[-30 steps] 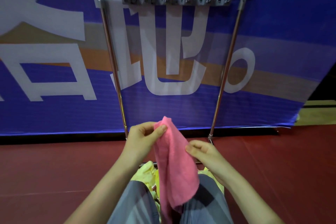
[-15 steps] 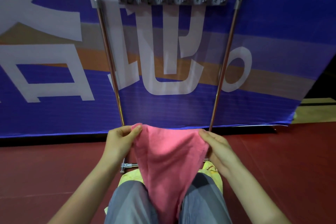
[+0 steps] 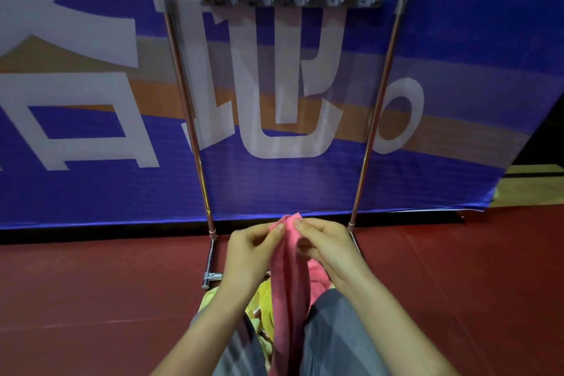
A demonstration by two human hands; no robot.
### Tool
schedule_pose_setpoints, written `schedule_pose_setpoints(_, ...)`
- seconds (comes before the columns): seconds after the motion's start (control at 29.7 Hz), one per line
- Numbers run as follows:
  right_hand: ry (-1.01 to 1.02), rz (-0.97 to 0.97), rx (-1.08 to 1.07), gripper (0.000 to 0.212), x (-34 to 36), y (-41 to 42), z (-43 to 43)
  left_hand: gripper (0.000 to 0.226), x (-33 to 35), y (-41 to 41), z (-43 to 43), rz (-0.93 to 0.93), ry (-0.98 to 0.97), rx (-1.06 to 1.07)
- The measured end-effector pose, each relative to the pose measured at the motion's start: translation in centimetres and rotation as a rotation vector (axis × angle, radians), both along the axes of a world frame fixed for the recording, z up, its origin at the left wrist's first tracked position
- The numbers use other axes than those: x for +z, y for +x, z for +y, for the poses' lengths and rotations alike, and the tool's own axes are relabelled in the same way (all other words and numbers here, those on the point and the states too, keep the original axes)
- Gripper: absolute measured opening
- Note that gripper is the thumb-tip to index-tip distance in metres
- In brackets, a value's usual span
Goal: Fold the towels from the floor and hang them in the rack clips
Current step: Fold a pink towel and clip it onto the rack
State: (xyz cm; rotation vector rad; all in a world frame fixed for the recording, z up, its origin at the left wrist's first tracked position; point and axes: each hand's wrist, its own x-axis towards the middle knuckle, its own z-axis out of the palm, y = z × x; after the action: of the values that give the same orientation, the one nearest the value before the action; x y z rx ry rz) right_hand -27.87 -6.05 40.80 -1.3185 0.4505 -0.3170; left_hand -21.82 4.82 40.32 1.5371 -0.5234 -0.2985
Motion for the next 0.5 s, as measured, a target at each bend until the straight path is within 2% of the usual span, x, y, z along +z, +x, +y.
schedule_pose_setpoints(0.1,-0.02,-0.014,0.052,0.017,-0.06,-0.1,0.0,0.017,-0.09,0.13,0.08,-0.023,0.004,0.018)
schedule_pose_setpoints(0.34,0.005,-0.052,0.094,0.021,0.34,-0.31,0.48,0.024,-0.09,0.02,0.05,-0.141,0.049,0.029)
schedule_pose_setpoints(0.5,-0.002,-0.064,0.138,0.029,0.3,-0.75,0.73,0.013,-0.63,0.08,0.12,-0.157,0.058,-0.01)
